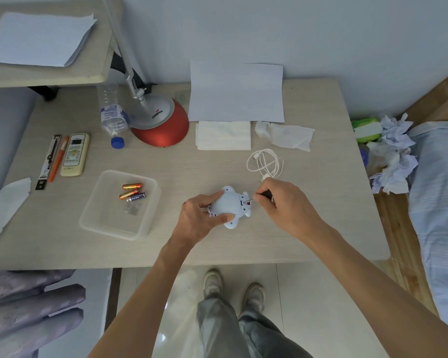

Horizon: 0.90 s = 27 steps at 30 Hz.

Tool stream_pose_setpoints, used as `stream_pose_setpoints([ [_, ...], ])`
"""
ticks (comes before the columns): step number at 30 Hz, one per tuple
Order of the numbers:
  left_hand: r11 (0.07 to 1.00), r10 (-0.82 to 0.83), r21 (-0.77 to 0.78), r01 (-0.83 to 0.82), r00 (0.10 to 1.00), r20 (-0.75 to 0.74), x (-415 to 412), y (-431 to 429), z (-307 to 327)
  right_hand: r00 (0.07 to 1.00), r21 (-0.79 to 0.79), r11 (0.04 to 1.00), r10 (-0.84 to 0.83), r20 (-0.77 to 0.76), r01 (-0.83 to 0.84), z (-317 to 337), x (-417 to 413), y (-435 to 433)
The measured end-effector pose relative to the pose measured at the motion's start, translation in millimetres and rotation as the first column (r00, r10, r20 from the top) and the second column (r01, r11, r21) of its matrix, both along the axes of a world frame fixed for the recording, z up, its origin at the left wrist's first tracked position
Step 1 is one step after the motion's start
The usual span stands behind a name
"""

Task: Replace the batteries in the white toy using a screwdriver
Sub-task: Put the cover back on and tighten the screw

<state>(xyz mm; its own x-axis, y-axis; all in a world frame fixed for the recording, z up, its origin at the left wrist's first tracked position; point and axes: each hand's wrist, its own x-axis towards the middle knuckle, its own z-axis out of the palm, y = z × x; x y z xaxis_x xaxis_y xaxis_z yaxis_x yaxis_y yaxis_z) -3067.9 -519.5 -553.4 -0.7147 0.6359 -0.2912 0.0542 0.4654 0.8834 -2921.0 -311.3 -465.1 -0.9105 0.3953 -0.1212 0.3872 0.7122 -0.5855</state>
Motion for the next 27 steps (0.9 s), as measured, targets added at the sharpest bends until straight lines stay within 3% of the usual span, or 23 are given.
stream_pose_setpoints([
  [5, 0.999, 0.031, 0.011, -0.031, 1.0, 0.005, 2.8, -0.1, -0.6, 1.0, 0.094, 0.995, -0.008, -0.021, 0.01, 0.9, -4.4, -3.3],
  [11, 1.0, 0.025, 0.008, -0.025, 1.0, 0.01, 1.1, 0.1, -0.4, 0.998, 0.011, 0.998, 0.059, 0.031, -0.059, -2.5, 3.5, 1.2],
  [21, 1.0, 0.02, 0.009, -0.02, 1.0, 0.01, 1.2, -0.2, 1.1, 0.999, 0.037, 0.999, -0.034, 0.034, 0.033, -7.4, 0.6, 1.0],
  [27, 1.0, 0.023, 0.007, -0.024, 1.0, 0.014, 1.2, -0.2, 1.5, 0.997, -0.023, 0.999, 0.042, 0.061, -0.041, -5.7, 6.4, 1.4],
])
